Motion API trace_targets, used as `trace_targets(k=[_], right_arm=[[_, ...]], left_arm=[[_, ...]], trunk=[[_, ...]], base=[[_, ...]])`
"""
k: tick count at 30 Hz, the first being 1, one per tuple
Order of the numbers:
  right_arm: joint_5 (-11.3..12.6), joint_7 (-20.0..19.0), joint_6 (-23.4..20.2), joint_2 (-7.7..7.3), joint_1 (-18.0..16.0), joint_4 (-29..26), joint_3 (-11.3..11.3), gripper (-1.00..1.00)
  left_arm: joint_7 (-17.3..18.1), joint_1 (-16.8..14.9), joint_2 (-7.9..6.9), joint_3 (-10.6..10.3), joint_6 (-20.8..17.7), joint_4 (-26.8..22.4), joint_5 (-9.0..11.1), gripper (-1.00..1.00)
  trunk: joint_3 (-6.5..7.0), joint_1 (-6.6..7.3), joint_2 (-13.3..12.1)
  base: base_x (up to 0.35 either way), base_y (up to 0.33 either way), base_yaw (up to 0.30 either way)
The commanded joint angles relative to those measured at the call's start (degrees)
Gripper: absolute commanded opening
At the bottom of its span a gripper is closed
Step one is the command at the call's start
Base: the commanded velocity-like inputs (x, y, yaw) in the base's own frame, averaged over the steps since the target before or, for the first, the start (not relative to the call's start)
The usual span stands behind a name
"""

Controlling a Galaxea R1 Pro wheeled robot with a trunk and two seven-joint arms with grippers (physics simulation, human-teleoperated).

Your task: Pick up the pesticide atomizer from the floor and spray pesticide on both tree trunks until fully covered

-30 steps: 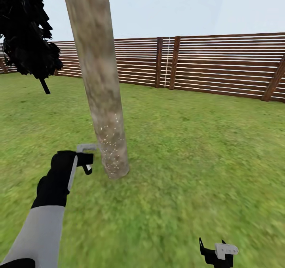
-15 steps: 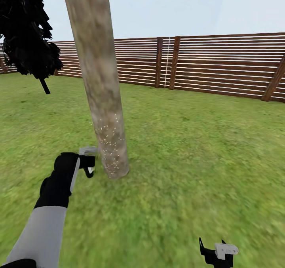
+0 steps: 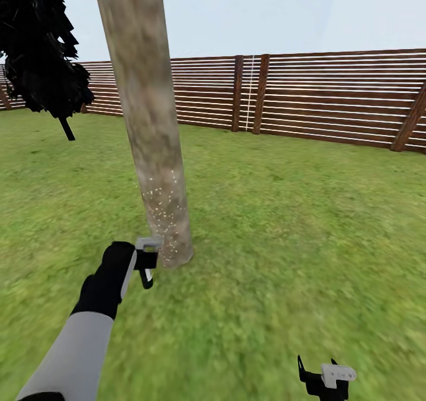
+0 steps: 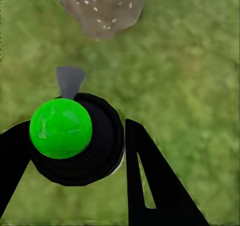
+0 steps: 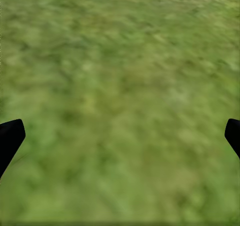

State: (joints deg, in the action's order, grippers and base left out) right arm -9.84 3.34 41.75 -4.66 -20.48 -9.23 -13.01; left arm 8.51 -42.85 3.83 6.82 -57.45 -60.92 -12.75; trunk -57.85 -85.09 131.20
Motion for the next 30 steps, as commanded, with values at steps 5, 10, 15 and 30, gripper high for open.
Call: trace_targets(k=[5, 10, 15, 30], right_arm=[[0.0, 0.0, 0.0, 0.0, 0.0, 0.0, 0.0, 1.0], [0.0, -0.1, 0.0, 0.0, 0.0, 0.0, 0.0, 1.0], [0.0, -0.1, 0.0, 0.0, 0.0, 0.0, 0.0, 1.0], [0.0, 0.2, 0.0, -0.09, 0.0, 0.1, 0.0, 1.0]], left_arm=[[-3.9, 0.5, -0.87, 2.8, 8.9, 8.7, 0.1, -1.0], [-6.1, 2.0, -0.46, 8.5, 14.4, 11.5, 0.4, -1.0], [-6.7, 3.9, -0.03, 8.8, 19.7, 17.3, 0.3, -1.0], [-12.5, 5.0, -0.27, 15.8, 27.8, 26.8, 0.2, -1.0]], trunk=[[0.0, 0.0, 0.0], [0.0, 0.0, 0.0], [0.0, 0.0, 0.0], [0.0, 0.0, 0.0]], base=[[0.0, 0.0, 0.0], [0.0, 0.0, 0.0], [0.052, -0.176, 0.0], [0.006, -0.27, 0.013]])
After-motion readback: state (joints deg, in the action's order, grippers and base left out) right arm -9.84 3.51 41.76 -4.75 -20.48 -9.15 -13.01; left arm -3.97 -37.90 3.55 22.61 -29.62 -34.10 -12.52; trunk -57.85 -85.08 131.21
